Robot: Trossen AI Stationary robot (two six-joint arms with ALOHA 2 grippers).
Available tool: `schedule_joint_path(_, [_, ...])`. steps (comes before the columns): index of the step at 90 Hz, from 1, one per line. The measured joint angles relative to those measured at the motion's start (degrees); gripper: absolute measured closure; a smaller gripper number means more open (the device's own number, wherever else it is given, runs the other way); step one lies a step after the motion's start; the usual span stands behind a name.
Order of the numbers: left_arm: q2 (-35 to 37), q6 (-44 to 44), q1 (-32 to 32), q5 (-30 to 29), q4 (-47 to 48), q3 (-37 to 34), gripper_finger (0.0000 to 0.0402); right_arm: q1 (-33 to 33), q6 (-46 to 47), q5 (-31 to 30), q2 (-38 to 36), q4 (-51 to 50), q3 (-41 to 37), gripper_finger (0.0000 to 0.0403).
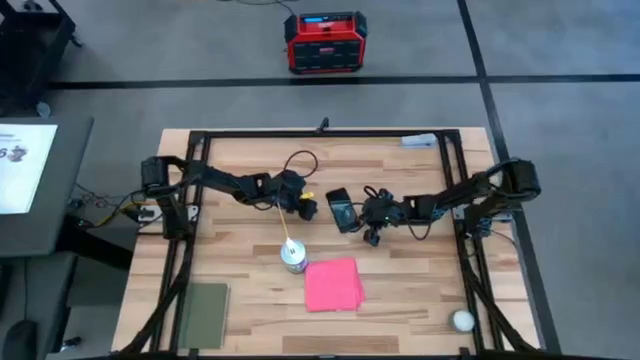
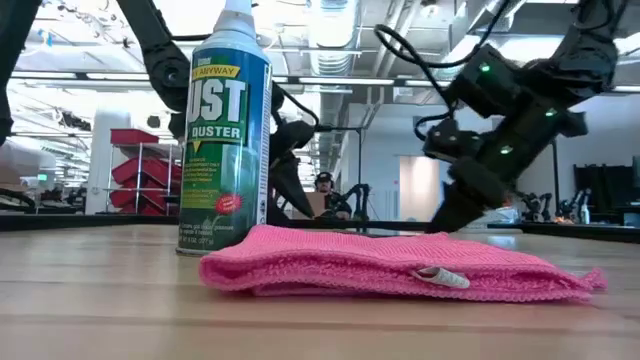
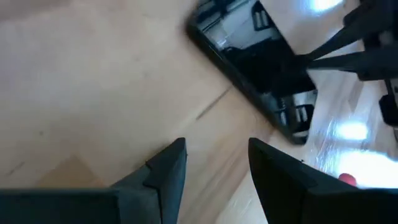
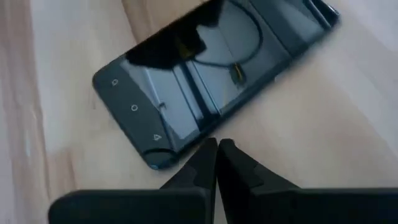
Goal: Apply microfiber cloth
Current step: Spray the front of the cellphone with the white spray bottle
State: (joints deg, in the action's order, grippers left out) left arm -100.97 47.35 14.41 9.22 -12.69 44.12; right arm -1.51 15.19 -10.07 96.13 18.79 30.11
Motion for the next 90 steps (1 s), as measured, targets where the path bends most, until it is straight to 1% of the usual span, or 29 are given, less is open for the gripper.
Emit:
schedule_joint_path(10, [0.0,0.0,0.0,0.1,-0.1,0.0,0.0249,0.6,-1.5,0.9,2.3,0.8,3.2,0.0403])
schedule_joint_path(21, [0.0,0.0,0.0,0.1,-0.4,-0.3,0.0249,0.6,-2.2,1.8,3.2,0.7,4.5,0.0403])
schedule_joint_path(35, [0.1,-1.2,0.9,-0.1,0.0,-0.3,0.0249,0.1,-2.2,2.3,3.2,-0.2,4.7,0.0403])
schedule_joint_path(54, [0.1,-2.8,3.6,-0.3,-1.2,-0.4,0.0249,-0.9,-2.8,1.9,3.2,-1.3,4.7,0.0403])
schedule_joint_path(68, [0.1,-2.9,4.8,2.0,-2.0,-0.4,0.0249,-2.4,-3.1,2.0,3.2,-1.4,4.7,0.0403])
schedule_joint_path(81, [-0.4,-1.8,4.9,4.6,-4.3,-0.4,0.0249,-3.8,-3.9,0.6,3.2,-1.5,4.7,0.0403])
schedule_joint_path(90, [-0.4,-1.8,4.7,4.6,-4.6,-0.4,0.0249,-4.5,-4.1,-1.8,3.2,-3.1,4.7,0.0403])
